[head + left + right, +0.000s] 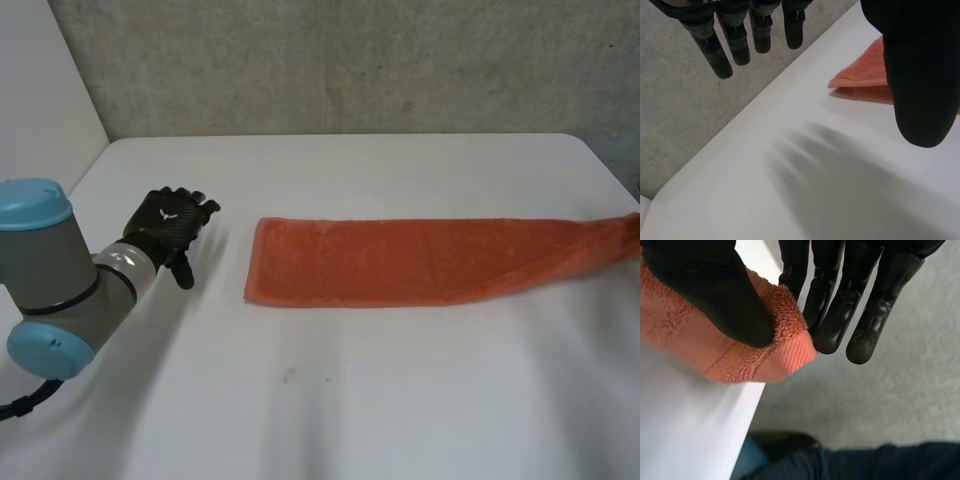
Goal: Fold the laundry
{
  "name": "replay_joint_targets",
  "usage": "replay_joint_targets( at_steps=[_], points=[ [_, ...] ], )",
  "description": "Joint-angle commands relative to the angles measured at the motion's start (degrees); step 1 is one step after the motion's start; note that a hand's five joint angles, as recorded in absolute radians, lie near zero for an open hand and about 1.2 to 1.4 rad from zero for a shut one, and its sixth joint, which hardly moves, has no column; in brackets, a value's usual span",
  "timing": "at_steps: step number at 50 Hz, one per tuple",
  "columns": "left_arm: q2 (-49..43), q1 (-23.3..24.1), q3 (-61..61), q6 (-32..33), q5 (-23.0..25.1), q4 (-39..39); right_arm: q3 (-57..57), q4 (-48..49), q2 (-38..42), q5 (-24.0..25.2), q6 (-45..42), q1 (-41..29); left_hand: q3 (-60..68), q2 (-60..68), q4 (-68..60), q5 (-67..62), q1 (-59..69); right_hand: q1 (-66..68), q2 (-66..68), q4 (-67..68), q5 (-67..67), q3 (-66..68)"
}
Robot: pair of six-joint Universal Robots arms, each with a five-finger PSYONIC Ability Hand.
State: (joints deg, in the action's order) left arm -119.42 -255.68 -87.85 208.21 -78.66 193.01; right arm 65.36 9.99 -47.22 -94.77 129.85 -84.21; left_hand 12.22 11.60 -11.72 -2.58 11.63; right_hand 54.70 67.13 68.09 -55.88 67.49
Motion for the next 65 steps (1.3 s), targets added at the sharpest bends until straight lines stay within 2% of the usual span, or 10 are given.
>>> replay_joint_targets(
  at_steps=[1, 13, 18, 23, 33, 42, 45, 49, 57, 65],
  points=[
    [1.3, -0.5, -0.9, -0.1, -0.1, 0.0, -1.4, 2.7, -3.3, 5.9, 8.3, -14.4, -2.2, -1.6, 1.7, 2.6, -1.6, 25.3, 12.9, 11.9, -14.1, 12.5],
    [1.3, -0.6, -1.5, -0.1, -0.1, 0.0, -0.3, 12.4, 2.6, 23.0, 9.2, -42.6, -2.2, -1.6, 1.7, 2.6, -1.6, 25.3, 12.9, 11.9, -14.1, 12.5],
    [1.4, -0.5, -1.8, -0.1, 0.0, 0.0, -0.1, 12.8, 8.3, 26.3, 8.5, -47.3, -2.2, -1.6, 1.7, 2.6, -1.6, 25.3, 12.9, 11.9, -14.1, 12.5],
    [1.4, -0.2, -1.9, -0.1, 0.0, 0.0, -0.1, 12.9, 8.6, 24.8, 8.8, -47.0, -2.2, -1.6, 1.7, 2.6, -1.6, -44.7, -57.1, -58.1, 55.9, -57.5],
    [1.6, 0.7, -1.4, -0.1, 0.2, 0.3, 6.0, 6.7, -1.7, 6.1, 22.7, -36.1, -2.2, -1.6, 1.7, 2.6, -1.6, -44.7, -57.1, -58.1, 55.9, -57.5],
    [1.6, 3.5, -0.9, -0.2, 0.1, 1.6, 14.5, -5.2, -3.8, 11.5, 33.4, -27.6, -2.2, -1.6, 1.7, 2.5, -1.6, -37.2, -49.7, -50.6, 48.4, -50.0],
    [1.4, 4.0, -1.0, -0.2, 0.1, 1.6, 16.1, -4.5, -3.7, 12.8, 33.5, -25.6, -2.2, -1.6, 1.7, 2.6, -1.6, -19.8, -32.2, -33.2, 31.0, -32.6],
    [1.3, 4.4, -1.4, -0.2, 0.1, 1.6, 16.1, -1.7, -3.5, 12.8, 33.2, -23.9, -2.2, -1.6, 1.7, 2.6, -1.6, 25.2, 12.8, 11.8, -14.0, 12.4],
    [1.9, 4.5, -1.8, -0.2, -0.3, 1.6, 10.3, 5.4, -3.9, 12.0, 28.3, -25.0, -2.2, -1.6, 1.7, 2.6, -1.6, 25.3, 12.9, 11.9, -14.1, 12.5],
    [2.3, 4.4, -1.8, -0.3, -0.4, 1.5, -1.5, 5.0, -0.3, 13.2, 22.7, -42.3, -2.2, -1.6, 1.7, 2.6, -1.6, 25.3, 12.9, 11.9, -14.1, 12.5]
  ],
)
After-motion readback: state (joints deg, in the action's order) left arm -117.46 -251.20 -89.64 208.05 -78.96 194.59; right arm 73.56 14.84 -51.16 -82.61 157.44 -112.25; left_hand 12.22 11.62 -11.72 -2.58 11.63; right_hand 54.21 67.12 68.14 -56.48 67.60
